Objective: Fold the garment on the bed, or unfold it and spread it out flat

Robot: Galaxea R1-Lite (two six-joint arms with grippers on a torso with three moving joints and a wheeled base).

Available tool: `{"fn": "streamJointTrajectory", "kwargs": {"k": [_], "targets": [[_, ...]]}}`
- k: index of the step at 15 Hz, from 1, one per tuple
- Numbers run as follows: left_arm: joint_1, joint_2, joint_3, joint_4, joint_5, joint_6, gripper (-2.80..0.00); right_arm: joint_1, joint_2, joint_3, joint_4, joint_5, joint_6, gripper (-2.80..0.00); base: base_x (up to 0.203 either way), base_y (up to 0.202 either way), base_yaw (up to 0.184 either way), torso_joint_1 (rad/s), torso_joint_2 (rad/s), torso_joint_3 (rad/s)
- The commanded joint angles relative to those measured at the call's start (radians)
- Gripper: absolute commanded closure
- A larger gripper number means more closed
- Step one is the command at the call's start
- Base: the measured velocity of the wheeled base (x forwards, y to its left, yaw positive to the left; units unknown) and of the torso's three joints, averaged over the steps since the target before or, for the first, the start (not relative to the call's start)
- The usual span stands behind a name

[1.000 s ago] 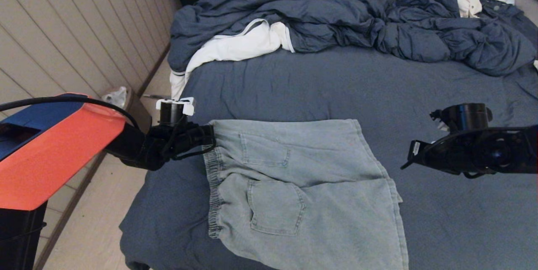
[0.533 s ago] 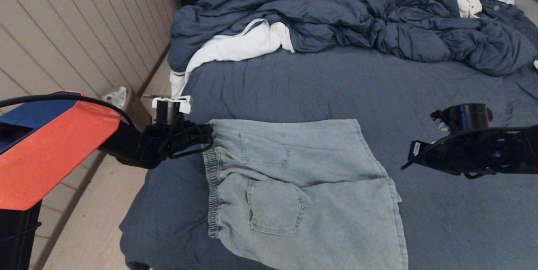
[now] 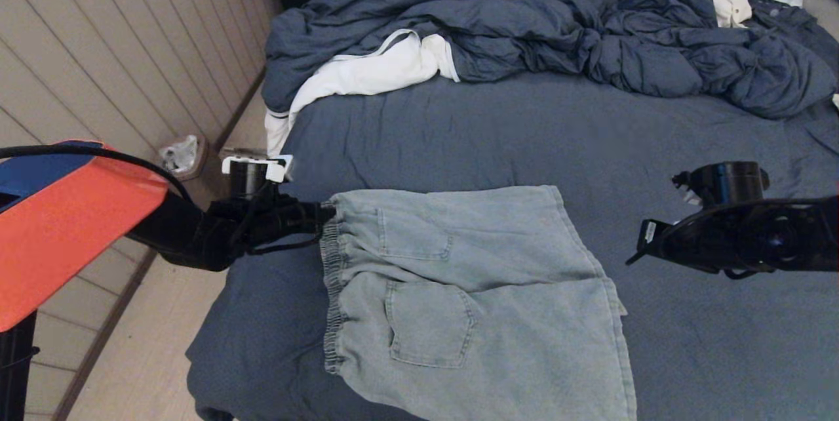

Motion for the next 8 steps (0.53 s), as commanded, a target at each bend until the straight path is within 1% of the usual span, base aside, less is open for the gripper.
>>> {"fn": "streamJointTrajectory", "kwargs": {"k": [1,2,3,4,5,7,8], "targets": [[0.001,-0.127,0.104,-0.015,-0.003,-0.001,-2.8,-0.001,-0.018,0.009,-0.002,0.002,0.001,0.0,0.0,0.0,0.0,0.0,0.0,0.0],[0.001,-0.2,0.176,-0.025,-0.004,-0.003,0.0,-0.001,-0.027,0.015,-0.001,0.006,0.0,0.0,0.0,0.0,0.0,0.0,0.0,0.0],[0.001,-0.28,0.254,-0.035,-0.004,-0.007,0.0,0.001,-0.051,0.036,-0.001,0.024,-0.01,0.0,0.0,0.0,0.0,0.0,0.0,0.0],[0.001,-0.368,0.356,-0.047,-0.005,-0.016,0.0,0.002,-0.086,0.065,-0.001,0.056,-0.029,0.0,0.0,0.0,0.0,0.0,0.0,0.0],[0.004,-0.451,0.438,-0.062,-0.002,-0.035,0.0,0.003,-0.117,0.081,0.0,0.088,-0.044,0.0,0.0,0.0,0.0,0.0,0.0,0.0],[0.021,-0.639,0.558,-0.069,0.006,-0.068,0.0,0.005,-0.214,0.118,0.008,0.137,-0.072,0.0,0.0,0.0,0.0,0.0,0.0,0.0],[0.032,-0.751,0.595,-0.042,0.014,-0.076,0.0,0.005,-0.259,0.155,0.01,0.149,-0.107,0.0,0.0,0.0,0.0,0.0,0.0,0.0]]}}
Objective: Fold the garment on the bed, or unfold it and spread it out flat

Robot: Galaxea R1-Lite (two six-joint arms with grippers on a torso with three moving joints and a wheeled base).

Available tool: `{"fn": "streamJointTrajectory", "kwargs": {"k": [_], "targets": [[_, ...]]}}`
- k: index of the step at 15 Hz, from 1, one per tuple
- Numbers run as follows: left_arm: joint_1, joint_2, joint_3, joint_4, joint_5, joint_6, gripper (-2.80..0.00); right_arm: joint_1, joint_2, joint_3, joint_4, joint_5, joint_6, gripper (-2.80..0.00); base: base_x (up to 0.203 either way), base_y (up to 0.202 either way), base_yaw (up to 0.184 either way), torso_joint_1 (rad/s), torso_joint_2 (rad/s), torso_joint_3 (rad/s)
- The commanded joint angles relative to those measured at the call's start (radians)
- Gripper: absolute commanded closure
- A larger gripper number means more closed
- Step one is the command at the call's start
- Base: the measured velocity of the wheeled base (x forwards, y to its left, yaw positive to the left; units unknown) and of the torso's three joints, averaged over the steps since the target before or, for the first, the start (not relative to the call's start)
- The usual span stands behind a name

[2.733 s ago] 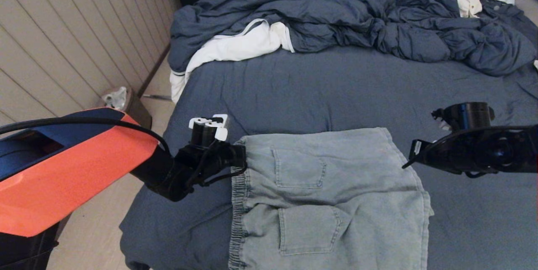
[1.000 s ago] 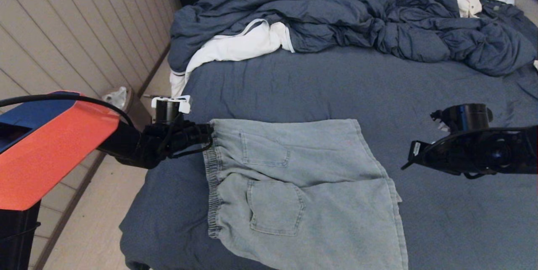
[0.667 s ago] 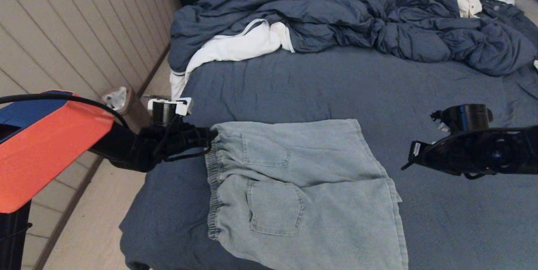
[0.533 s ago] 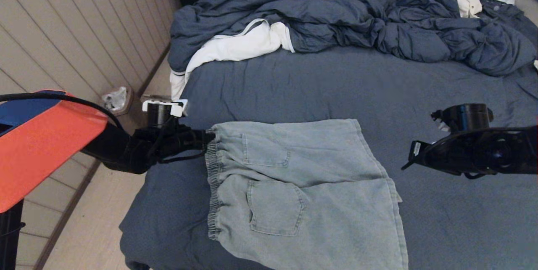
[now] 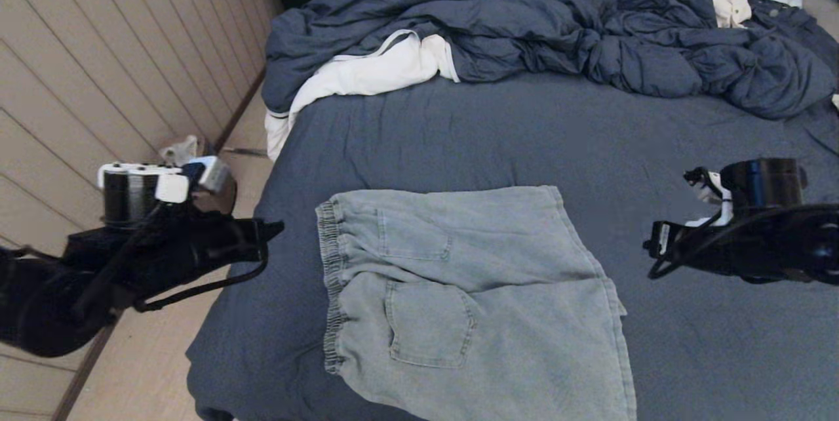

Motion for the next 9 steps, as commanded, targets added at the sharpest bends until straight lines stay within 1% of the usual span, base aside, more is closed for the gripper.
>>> {"fn": "streamJointTrajectory", "kwargs": {"k": [1,3,5,7,8,9], "targets": [[0.026,-0.32,0.11,0.044,0.013,-0.014,0.0,0.001,-0.113,0.061,0.001,0.02,-0.05,0.0,0.0,0.0,0.0,0.0,0.0,0.0],[0.046,-0.399,0.169,0.108,0.027,-0.026,0.0,0.002,-0.115,0.063,0.004,0.02,-0.05,0.0,0.0,0.0,0.0,0.0,0.0,0.0],[0.056,-0.528,0.167,0.268,0.044,-0.023,0.0,0.012,-0.195,0.144,0.038,0.022,-0.056,0.0,0.0,0.0,0.0,0.0,0.0,0.0],[0.066,-0.794,0.164,0.45,0.079,-0.022,0.0,0.02,-0.411,0.242,0.094,0.024,-0.061,0.0,0.0,0.0,0.0,0.0,0.0,0.0],[0.071,-0.928,0.161,0.555,0.1,-0.022,0.0,0.026,-0.551,0.274,0.15,0.025,-0.065,0.0,0.0,0.0,0.0,0.0,0.0,0.0],[0.077,-1.055,0.159,0.672,0.122,-0.024,0.0,0.041,-0.698,0.298,0.235,0.026,-0.07,0.0,0.0,0.0,0.0,0.0,0.0,0.0]]}}
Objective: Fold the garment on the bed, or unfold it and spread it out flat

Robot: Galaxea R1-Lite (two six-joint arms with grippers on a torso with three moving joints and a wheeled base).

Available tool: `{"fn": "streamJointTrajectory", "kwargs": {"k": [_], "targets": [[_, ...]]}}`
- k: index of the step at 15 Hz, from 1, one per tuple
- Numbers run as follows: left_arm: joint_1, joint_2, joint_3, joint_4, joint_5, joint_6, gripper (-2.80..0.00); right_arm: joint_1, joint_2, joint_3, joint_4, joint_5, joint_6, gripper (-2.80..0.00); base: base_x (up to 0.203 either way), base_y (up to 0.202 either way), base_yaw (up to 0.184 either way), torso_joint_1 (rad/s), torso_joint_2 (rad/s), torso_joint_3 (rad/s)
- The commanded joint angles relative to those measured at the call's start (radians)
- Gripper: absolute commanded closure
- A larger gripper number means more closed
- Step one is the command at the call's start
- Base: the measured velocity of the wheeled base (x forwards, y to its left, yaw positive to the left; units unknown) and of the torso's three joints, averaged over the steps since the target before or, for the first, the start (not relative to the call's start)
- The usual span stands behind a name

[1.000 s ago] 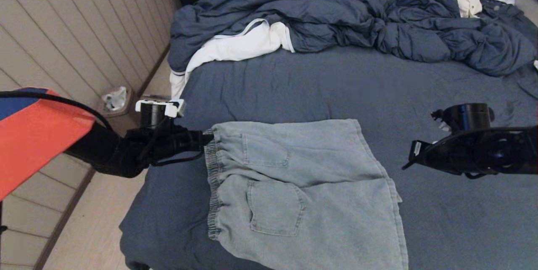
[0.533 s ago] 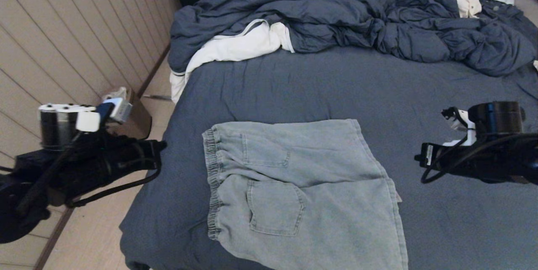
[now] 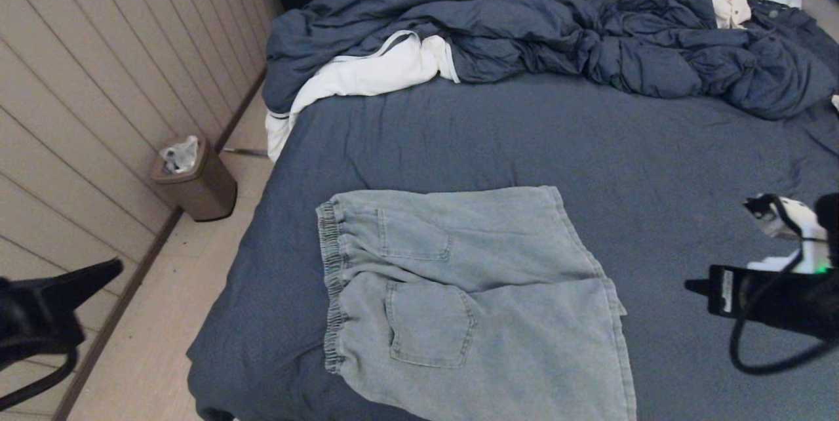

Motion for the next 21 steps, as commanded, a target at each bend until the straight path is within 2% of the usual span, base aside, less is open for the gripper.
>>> {"fn": "streamJointTrajectory", "kwargs": {"k": [1,3,5,7,9,11,12,13,14,15,16,18,21], "targets": [[0.021,-0.399,-0.002,0.262,0.038,-0.003,0.0,0.035,-0.418,0.061,0.166,0.002,-0.006,0.0,0.0,0.0,0.0,0.0,0.0,0.0],[0.084,-0.584,0.024,0.396,0.082,0.001,0.0,0.087,-0.682,0.106,0.322,-0.001,-0.012,0.0,0.0,0.0,0.0,0.0,0.0,0.0],[0.141,-0.718,0.085,0.464,0.098,0.031,0.0,0.116,-0.89,0.19,0.408,-0.006,-0.017,0.0,0.0,0.0,0.0,0.0,0.0,0.0],[0.173,-0.815,0.174,0.49,0.098,0.067,0.0,0.122,-1.09,0.311,0.4,-0.006,-0.025,0.0,0.0,0.0,0.0,0.0,0.0,0.0],[0.178,-0.884,0.277,0.478,0.077,0.084,0.0,0.116,-1.267,0.45,0.321,-0.013,-0.037,0.0,0.0,0.0,0.0,0.0,0.0,0.0],[0.181,-0.901,0.299,0.468,0.067,0.094,0.0,0.111,-1.322,0.519,0.252,-0.027,-0.049,0.0,0.0,0.0,0.0,0.0,0.0,0.0],[0.181,-0.9,0.323,0.42,0.047,0.101,0.0,0.111,-1.321,0.543,0.206,-0.064,-0.055,0.0,0.0,0.0,0.0,0.0,0.0,0.0],[0.181,-0.9,0.391,0.344,0.021,0.123,0.0,0.111,-1.32,0.598,0.092,-0.116,-0.068,0.0,0.0,0.0,0.0,0.0,0.0,0.0],[0.181,-0.9,0.457,0.248,-0.008,0.169,0.0,0.111,-1.32,0.623,0.042,-0.147,-0.091,0.0,0.0,0.0,0.0,0.0,0.0,0.0],[0.181,-0.9,0.489,0.176,-0.034,0.215,0.0,0.111,-1.319,0.623,0.045,-0.152,-0.099,0.0,0.0,0.0,0.0,0.0,0.0,0.0],[0.181,-0.9,0.493,0.167,-0.043,0.224,0.0,0.111,-1.319,0.623,0.045,-0.152,-0.099,0.0,0.0,0.0,0.0,0.0,0.0,0.0],[0.181,-0.9,0.504,0.135,-0.056,0.227,0.0,0.111,-1.318,0.623,0.069,-0.14,-0.154,0.0,0.0,0.0,0.0,0.0,0.0,0.0],[0.181,-0.9,0.504,0.135,-0.055,0.232,0.0,0.112,-1.319,0.623,0.067,-0.141,-0.156,0.0,0.0,0.0,0.0,0.0,0.0,0.0]]}}
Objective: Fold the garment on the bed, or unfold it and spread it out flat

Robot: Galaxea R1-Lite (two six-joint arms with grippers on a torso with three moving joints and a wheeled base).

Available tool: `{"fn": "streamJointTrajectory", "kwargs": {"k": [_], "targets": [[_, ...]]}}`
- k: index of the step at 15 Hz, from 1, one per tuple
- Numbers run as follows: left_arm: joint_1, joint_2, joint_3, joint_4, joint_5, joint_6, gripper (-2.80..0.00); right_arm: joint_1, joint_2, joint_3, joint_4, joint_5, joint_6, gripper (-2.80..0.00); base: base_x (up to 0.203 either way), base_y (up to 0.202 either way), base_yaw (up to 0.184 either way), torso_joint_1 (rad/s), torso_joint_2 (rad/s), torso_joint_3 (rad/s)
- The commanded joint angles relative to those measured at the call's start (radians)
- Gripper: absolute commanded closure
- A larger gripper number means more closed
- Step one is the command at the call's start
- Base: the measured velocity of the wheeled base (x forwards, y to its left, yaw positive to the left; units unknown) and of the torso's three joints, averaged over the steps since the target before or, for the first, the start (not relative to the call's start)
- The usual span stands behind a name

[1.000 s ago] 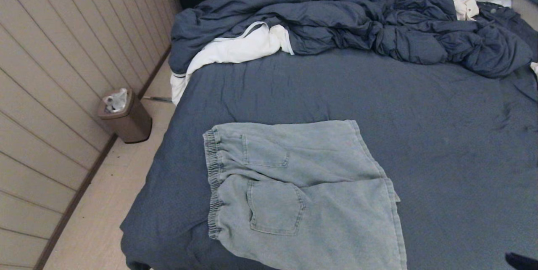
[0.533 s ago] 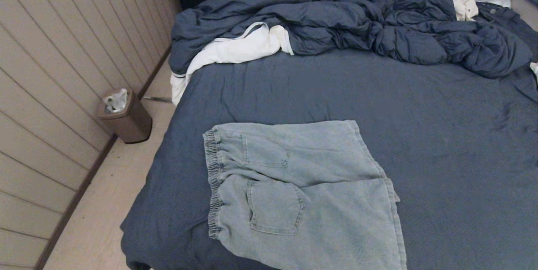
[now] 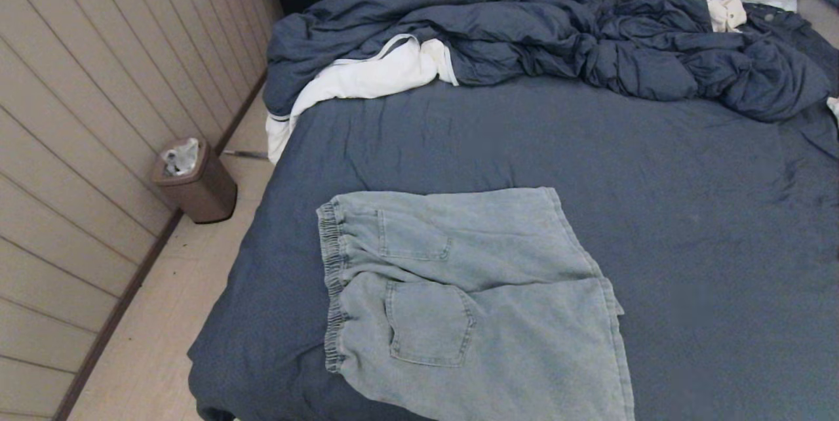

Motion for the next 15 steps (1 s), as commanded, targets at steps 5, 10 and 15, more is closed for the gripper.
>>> {"fn": "streamJointTrajectory", "kwargs": {"k": [5,10,15], "targets": [[0.0,0.007,0.002,0.007,0.004,-0.016,0.0,-0.001,0.005,0.001,-0.008,-0.01,0.018,0.0,0.0,0.0,0.0,0.0,0.0,0.0],[0.0,0.008,0.002,0.006,0.012,-0.065,0.0,-0.001,0.005,0.001,0.009,-0.007,0.049,0.0,0.0,0.0,0.0,0.0,0.0,0.0],[0.0,0.005,0.002,0.001,0.027,-0.108,0.0,-0.001,0.005,0.001,0.009,-0.007,0.053,0.0,0.0,0.0,0.0,0.0,0.0,0.0]]}}
